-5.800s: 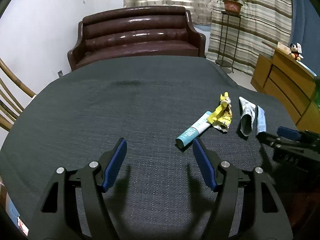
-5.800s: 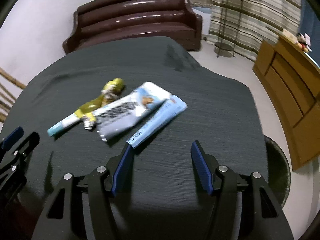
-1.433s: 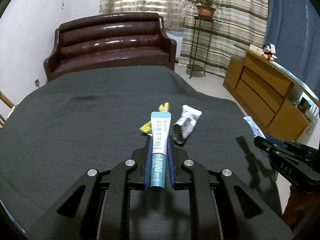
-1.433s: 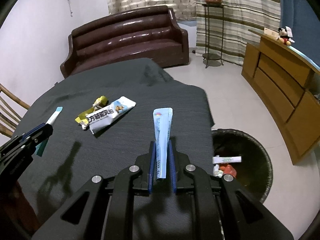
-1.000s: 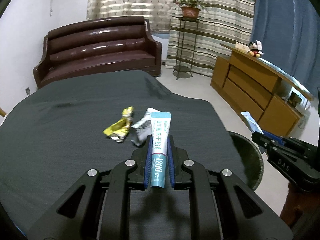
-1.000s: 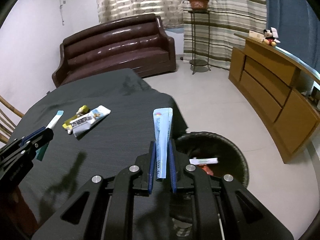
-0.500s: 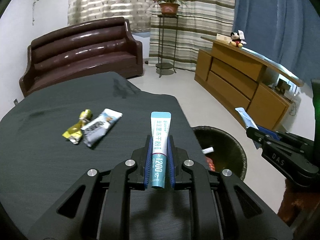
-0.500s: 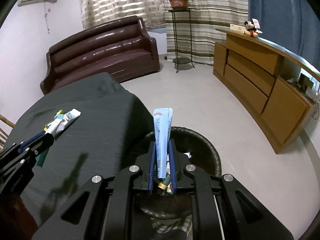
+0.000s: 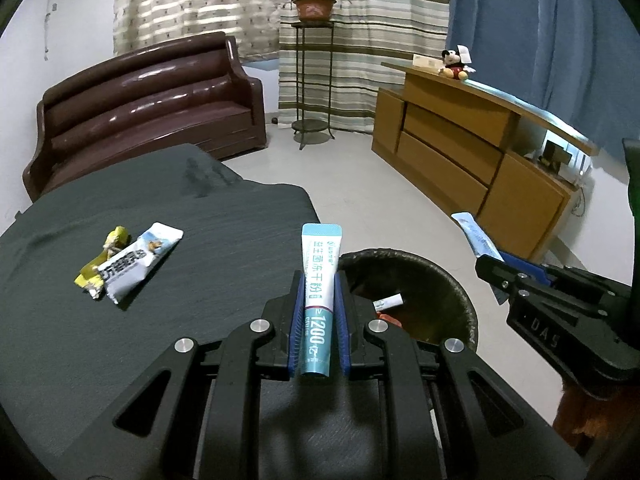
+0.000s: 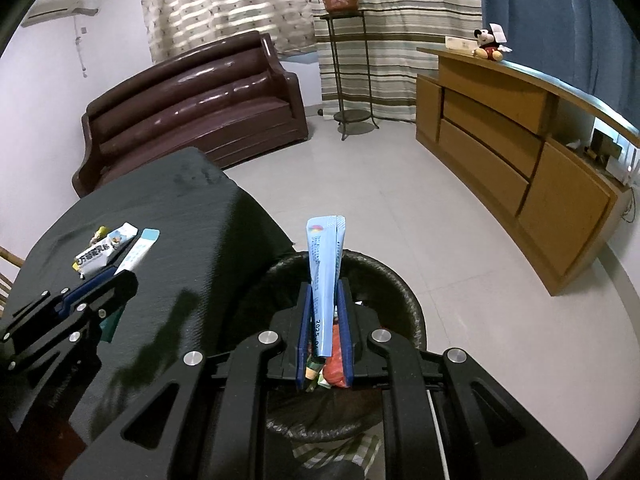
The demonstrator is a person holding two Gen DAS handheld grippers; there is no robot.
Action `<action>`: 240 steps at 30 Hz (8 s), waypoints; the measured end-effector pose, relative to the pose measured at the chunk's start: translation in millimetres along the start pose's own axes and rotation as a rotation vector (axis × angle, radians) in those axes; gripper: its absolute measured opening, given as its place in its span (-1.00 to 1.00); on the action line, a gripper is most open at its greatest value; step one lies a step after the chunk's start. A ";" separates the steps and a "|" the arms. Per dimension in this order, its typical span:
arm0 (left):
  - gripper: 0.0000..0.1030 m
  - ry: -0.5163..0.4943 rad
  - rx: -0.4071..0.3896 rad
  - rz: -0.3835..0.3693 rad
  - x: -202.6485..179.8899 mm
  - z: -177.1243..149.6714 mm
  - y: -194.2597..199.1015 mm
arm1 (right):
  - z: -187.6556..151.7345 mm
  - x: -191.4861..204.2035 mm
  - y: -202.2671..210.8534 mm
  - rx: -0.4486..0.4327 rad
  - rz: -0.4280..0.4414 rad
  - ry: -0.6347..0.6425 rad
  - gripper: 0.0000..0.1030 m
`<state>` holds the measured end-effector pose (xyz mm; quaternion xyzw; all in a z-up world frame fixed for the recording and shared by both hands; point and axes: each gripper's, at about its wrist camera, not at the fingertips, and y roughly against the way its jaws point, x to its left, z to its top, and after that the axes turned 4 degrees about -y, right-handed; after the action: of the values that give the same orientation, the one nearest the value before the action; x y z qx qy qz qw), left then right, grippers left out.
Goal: Collect trash
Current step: 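Carry the blue tube and toothpaste tube over the black bin, then open both tools to drop the tubes into the bin, then move both open tools back over the packet and yellow wrapper, then grasp the white printed snack packet with the right tool, then grasp the yellow wrapper with the left tool while the right tool holds the packet, then carry the packet and yellow wrapper over the black bin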
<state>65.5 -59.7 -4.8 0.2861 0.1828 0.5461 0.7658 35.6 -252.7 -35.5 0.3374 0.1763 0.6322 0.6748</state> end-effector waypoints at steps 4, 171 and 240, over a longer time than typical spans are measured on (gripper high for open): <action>-0.71 -0.011 0.009 -0.002 -4.2 0.2 -7.7 | 0.3 -2.2 -5.0 0.006 0.003 -0.005 -0.73; -0.42 0.148 0.094 0.148 195.8 -18.4 5.4 | 9.0 167.2 -55.0 0.114 0.153 0.169 -0.43; -0.42 -0.054 0.000 -0.012 -12.7 1.6 -8.2 | -4.9 -2.3 2.1 0.013 -0.060 -0.017 -0.43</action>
<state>68.2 -74.0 -9.2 0.2999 0.1637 0.5337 0.7736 30.5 -253.8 -37.9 0.3417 0.1849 0.6078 0.6926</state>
